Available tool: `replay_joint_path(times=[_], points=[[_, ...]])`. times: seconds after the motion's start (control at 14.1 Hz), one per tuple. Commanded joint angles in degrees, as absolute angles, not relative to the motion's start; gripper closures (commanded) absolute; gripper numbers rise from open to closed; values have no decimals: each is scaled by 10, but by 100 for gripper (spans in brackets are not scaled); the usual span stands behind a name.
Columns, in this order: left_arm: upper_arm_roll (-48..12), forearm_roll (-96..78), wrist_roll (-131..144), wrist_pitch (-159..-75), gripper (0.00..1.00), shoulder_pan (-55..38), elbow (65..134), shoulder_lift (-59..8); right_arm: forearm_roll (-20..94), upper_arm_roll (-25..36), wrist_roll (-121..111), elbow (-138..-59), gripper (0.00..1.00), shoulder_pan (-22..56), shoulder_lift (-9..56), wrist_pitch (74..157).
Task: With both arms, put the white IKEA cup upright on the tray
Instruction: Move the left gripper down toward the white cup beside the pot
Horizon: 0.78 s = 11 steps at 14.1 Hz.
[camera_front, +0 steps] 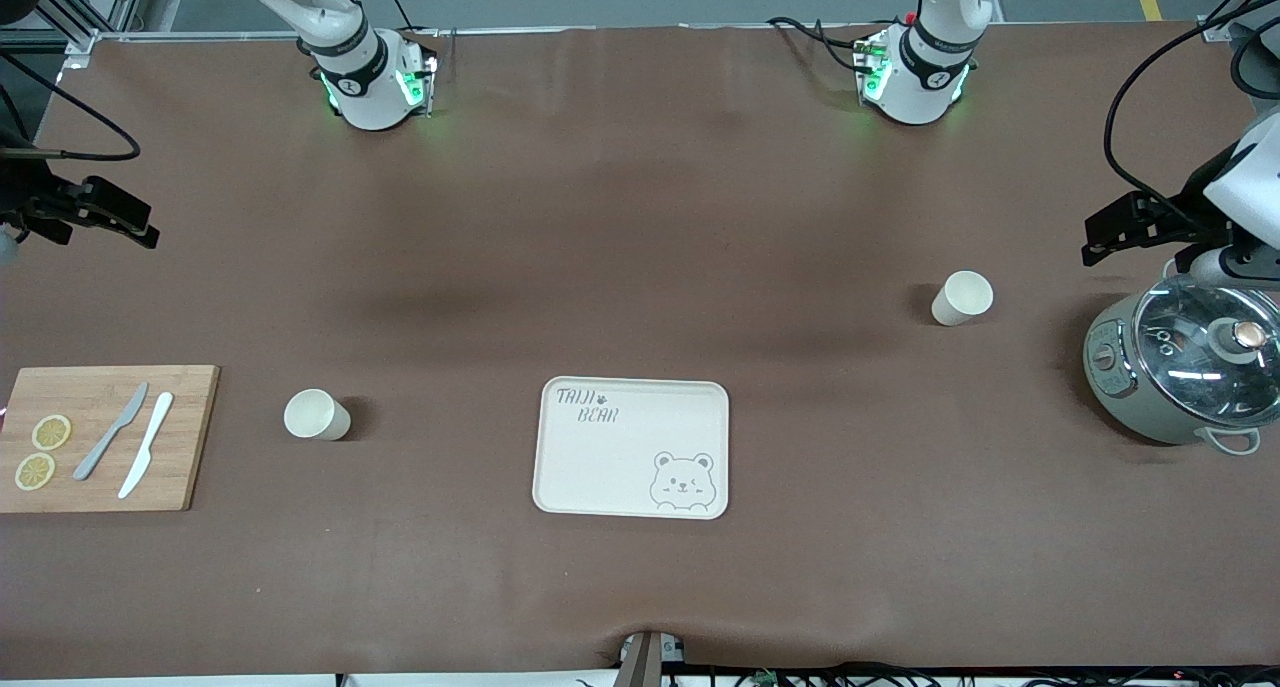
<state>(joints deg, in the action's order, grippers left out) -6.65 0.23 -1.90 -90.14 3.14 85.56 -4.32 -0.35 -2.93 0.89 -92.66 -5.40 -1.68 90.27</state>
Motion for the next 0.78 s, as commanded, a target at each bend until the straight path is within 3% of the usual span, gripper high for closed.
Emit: replay_joint_path(times=[0.0,0.5,0.71], points=[[-69,15,-19,-908,0,34,853,-44,2,-35,11,-937,0,-62,-28,906],[-75,11,-11,-912,0,18,871,-48,2,-35,11,-938,0,-62,-28,905],[-101,11,16,-978,0,19,897,-45,2,-35,11,-938,0,-62,-28,904]])
